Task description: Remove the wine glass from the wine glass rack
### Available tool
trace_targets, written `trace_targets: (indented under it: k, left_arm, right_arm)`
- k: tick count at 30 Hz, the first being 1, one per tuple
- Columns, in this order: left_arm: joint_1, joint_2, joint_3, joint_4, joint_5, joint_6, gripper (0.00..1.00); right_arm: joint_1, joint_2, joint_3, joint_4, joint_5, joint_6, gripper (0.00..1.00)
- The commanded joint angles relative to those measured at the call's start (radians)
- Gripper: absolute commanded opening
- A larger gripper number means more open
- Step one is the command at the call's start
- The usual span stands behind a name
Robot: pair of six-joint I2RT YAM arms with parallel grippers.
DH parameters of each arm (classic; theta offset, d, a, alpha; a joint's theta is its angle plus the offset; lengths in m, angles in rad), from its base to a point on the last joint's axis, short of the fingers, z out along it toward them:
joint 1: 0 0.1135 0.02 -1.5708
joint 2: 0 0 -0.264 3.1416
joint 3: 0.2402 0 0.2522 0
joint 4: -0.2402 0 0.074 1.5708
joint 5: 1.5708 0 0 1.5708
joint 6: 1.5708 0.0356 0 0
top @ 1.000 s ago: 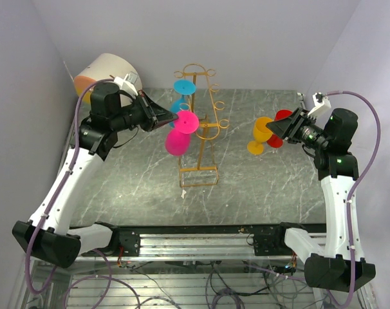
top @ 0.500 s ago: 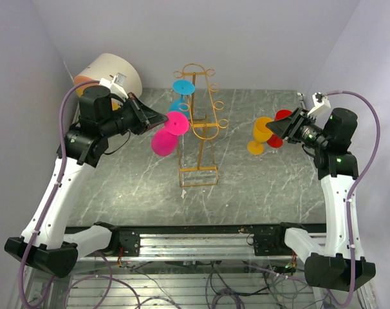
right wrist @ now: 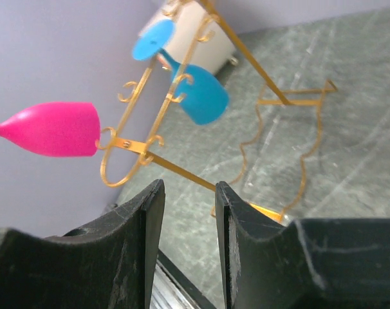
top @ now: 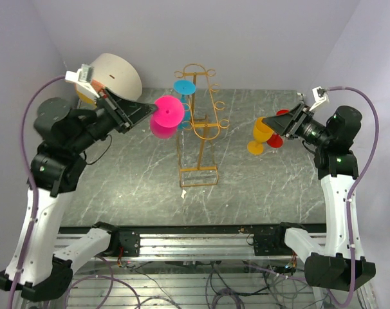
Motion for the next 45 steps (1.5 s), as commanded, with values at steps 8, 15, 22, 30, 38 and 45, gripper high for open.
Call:
trace_targets:
  k: [8,15,22,30,38,45]
  left_arm:
    - [0.003,-0.095,-0.064,0.579,0.201,-0.307,0.07]
    - [0.004,-0.075,-0.178,1.020,0.302,-0.534,0.07]
    - [0.004,-0.058,-0.259,1.376,0.303,-0.714,0.07]
    - [0.003,-0.086,-0.267,1.328,0.300,-0.662,0.07]
    - [0.003,-0.086,-0.273,1.312,0.300,-0.650,0.07]
    - [0.003,-0.086,-0.287,1.291,0.300,-0.630,0.07]
  right_arm:
    - [0.137,0.064,0.012,0.786,-0.272,0.483,0.47]
    - [0.448,0.260,0.164,0.910,-0.288,0.449,0.55]
    - [0.464,0.311,0.136,1.241,-0.303,0.631,0.57]
    - [0.472,0.368,0.100,1.766,-0.275,1.023,0.57]
    - [0.520,0.405,0.139,1.807,-0.249,1.038,0.57]
    - [0.578,0.412,0.179,1.753,-0.236,0.978,0.57]
